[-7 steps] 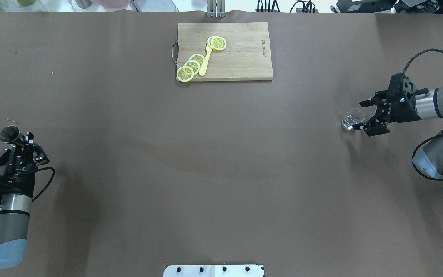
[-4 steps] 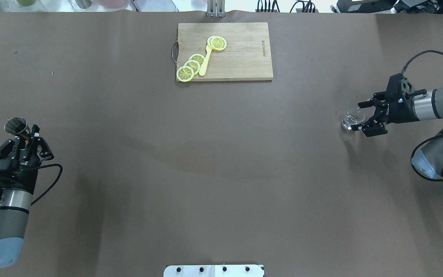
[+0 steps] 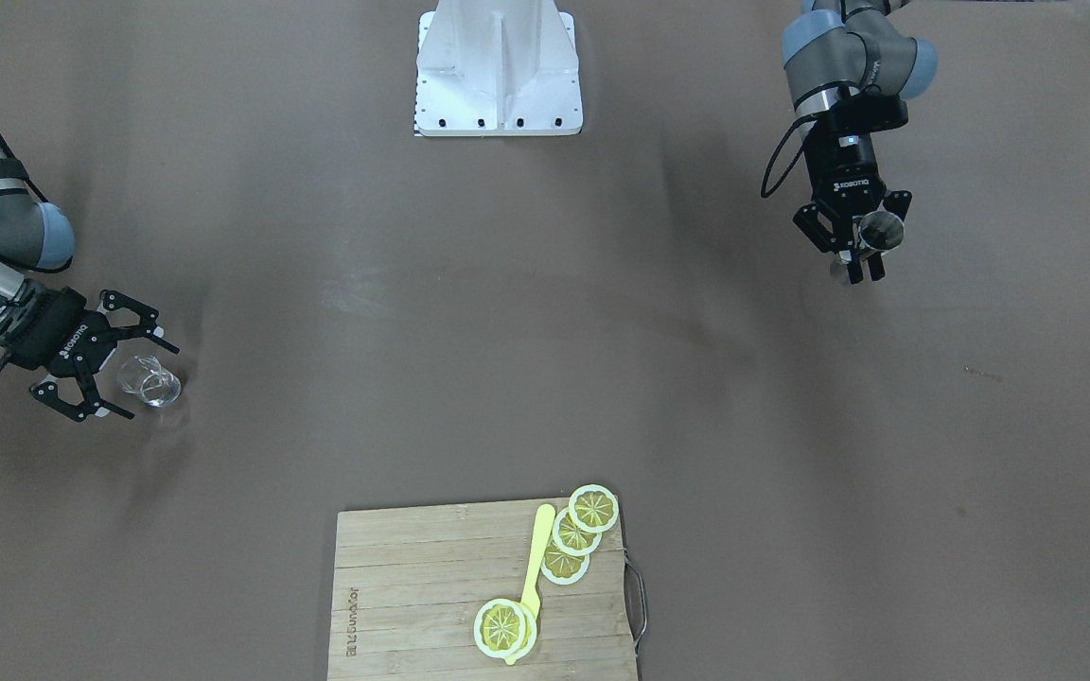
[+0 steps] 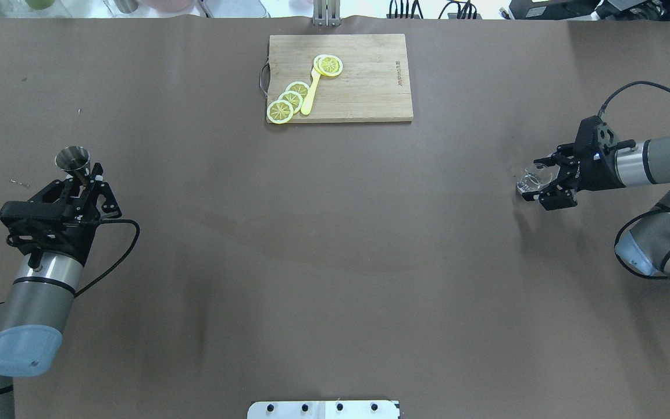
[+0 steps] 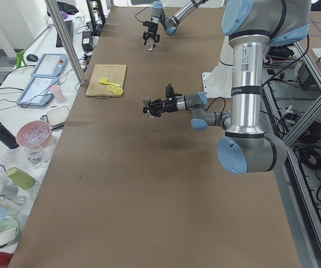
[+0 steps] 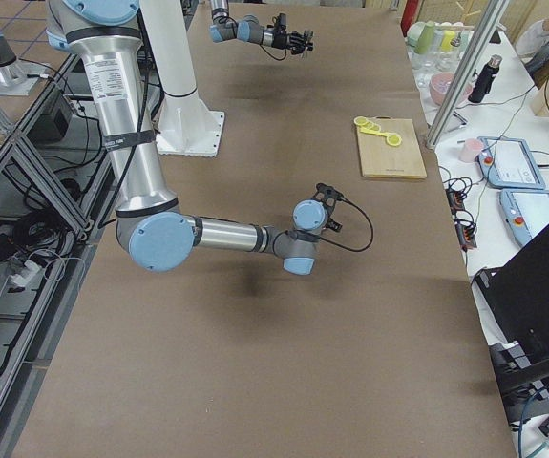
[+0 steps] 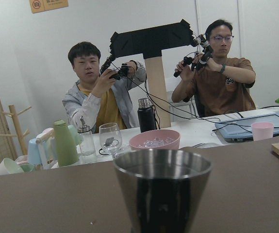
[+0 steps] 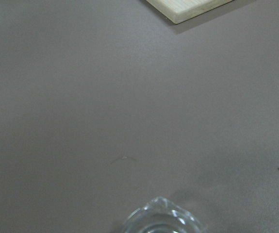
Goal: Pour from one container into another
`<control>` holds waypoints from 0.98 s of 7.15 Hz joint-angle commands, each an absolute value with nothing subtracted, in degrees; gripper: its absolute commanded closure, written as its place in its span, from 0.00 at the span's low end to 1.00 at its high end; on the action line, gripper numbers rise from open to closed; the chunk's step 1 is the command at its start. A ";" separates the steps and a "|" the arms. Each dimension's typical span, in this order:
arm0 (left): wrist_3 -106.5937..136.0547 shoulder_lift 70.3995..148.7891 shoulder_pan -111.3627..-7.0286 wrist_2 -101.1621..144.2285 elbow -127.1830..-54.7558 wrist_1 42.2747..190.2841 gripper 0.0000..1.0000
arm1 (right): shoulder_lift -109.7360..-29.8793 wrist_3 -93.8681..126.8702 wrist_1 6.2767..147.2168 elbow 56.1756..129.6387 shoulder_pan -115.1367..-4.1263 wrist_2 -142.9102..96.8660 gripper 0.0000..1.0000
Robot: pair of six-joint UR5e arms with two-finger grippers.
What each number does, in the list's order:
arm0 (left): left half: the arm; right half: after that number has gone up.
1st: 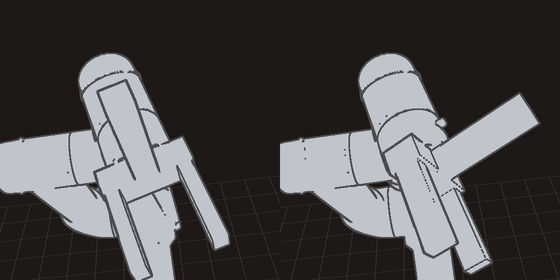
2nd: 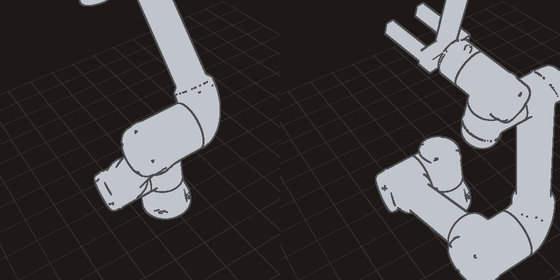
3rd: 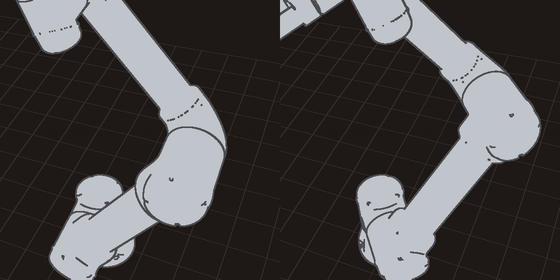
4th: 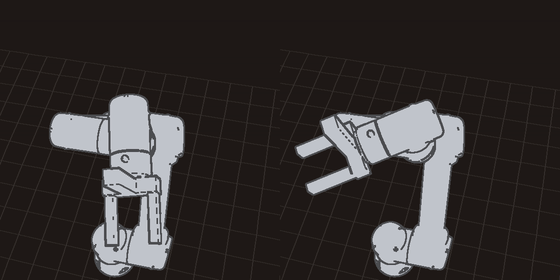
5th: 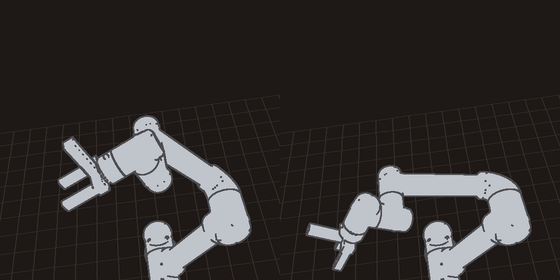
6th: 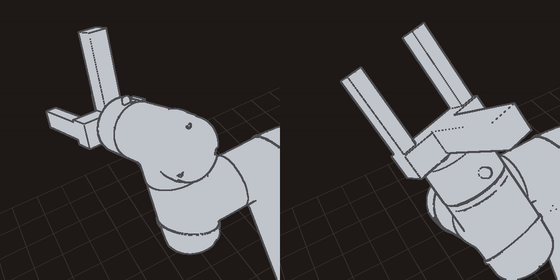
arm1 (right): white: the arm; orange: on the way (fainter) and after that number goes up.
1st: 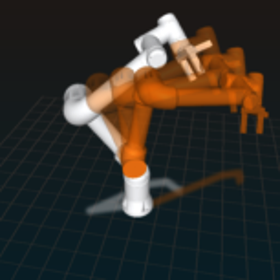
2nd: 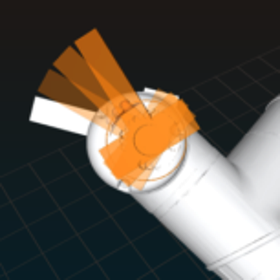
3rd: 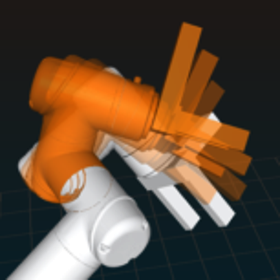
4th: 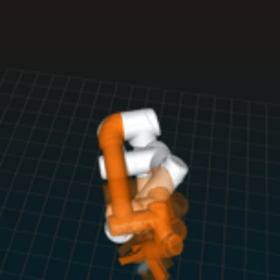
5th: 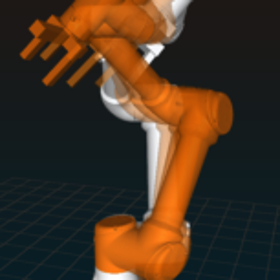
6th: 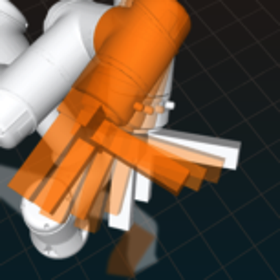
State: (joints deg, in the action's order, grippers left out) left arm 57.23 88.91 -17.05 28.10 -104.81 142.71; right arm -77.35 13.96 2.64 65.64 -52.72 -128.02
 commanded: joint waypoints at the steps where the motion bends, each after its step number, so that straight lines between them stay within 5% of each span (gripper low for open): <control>1: 47.31 96.11 -19.33 30.15 -103.36 146.52 1.00 | -77.34 13.97 2.64 65.57 -52.56 -127.71 0.10; 7: 35.19 111.95 -22.74 52.32 -97.65 146.95 1.00 | -77.52 13.97 2.64 65.48 -52.47 -127.71 0.21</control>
